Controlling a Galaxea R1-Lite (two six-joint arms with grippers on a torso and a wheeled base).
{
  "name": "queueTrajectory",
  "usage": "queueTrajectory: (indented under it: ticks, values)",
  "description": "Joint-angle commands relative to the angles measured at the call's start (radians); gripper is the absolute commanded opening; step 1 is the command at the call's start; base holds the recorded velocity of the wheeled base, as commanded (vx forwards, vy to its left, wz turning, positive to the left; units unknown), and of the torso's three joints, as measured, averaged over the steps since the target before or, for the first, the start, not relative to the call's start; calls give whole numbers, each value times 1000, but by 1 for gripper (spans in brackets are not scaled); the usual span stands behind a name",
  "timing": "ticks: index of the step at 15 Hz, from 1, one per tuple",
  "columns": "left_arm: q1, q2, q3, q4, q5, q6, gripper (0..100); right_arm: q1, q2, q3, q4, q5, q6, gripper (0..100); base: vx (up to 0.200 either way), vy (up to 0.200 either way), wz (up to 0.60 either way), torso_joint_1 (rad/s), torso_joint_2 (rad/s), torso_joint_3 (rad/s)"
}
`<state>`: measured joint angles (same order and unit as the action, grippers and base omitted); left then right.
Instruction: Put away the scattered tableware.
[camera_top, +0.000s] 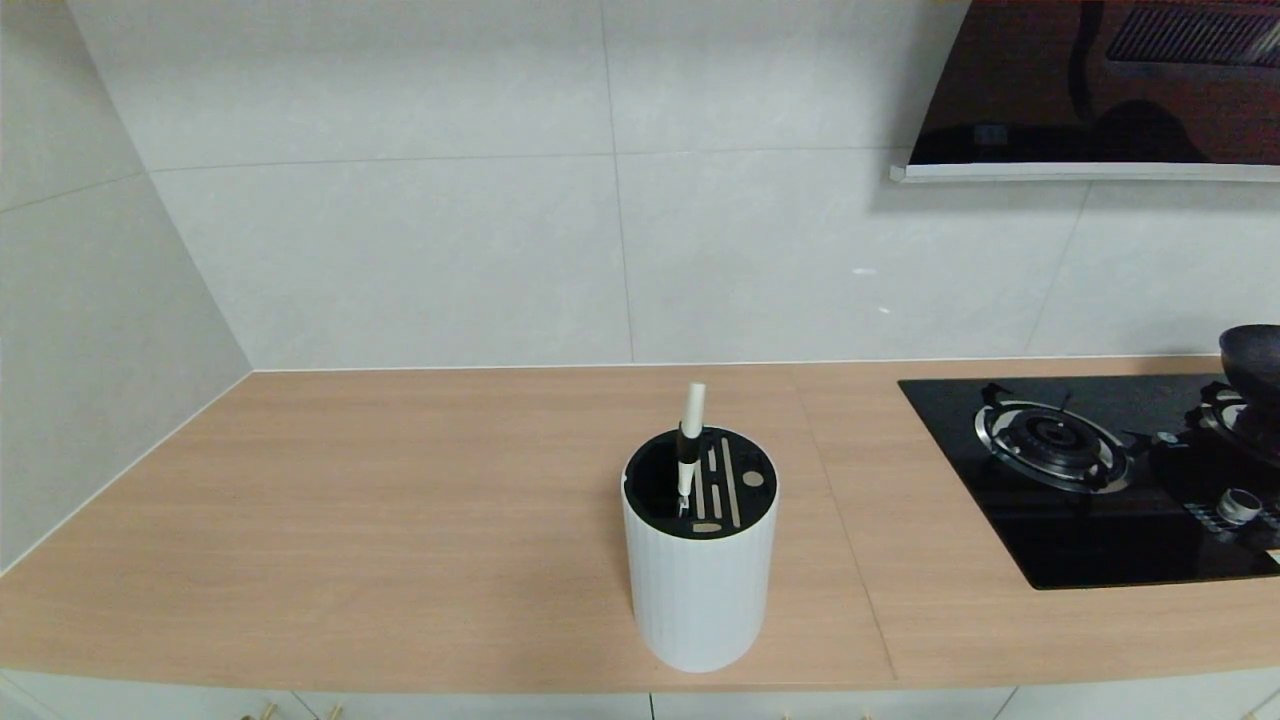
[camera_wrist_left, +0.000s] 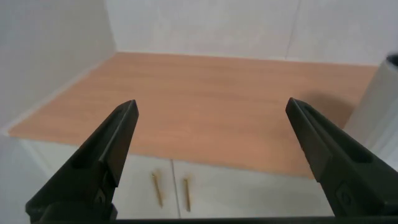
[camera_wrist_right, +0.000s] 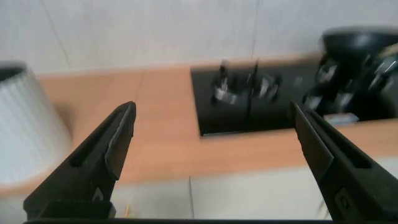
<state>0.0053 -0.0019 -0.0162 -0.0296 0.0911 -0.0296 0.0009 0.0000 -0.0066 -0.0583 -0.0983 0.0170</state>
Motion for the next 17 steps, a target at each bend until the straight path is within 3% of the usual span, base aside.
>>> queueTrajectory:
  ticks: [1,3,6,17]
  values:
    - [1,2,16,2,-24,5,100,1,0,7,21,5,4,100,0,0,0,0,0,0]
    - [1,3,16,30,-73,57,100,1,0,7,14,38,8,100,0,0,0,0,0,0]
    - [1,26,16,30,-71,20,100,2,2,5,60,100,-20,100,0,0,0,0,0,0]
    - [-1,2,16,28,-71,22,100,2,0,7,58,111,-15,100,0,0,0,0,0,0]
